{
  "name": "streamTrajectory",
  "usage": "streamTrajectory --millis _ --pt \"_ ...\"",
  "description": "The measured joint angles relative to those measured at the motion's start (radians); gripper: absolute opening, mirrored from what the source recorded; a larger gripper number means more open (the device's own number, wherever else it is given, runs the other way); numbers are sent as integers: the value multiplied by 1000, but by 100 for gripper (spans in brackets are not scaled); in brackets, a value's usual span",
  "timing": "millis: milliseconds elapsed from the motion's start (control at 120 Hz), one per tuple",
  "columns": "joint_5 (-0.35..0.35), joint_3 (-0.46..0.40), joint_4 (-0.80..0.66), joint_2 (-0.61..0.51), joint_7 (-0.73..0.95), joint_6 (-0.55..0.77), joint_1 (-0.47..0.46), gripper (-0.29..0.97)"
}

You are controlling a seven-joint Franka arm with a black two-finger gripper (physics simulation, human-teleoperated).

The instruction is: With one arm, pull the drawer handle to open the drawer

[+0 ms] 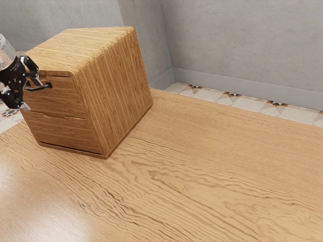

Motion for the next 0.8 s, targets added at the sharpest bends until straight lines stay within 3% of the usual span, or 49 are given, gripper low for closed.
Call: streamTrajectory --millis 517,800 --pt "-39 13 -17 27 -44 49 0 68" --pt "-36 19 -88 -52 -55 59 10 68"
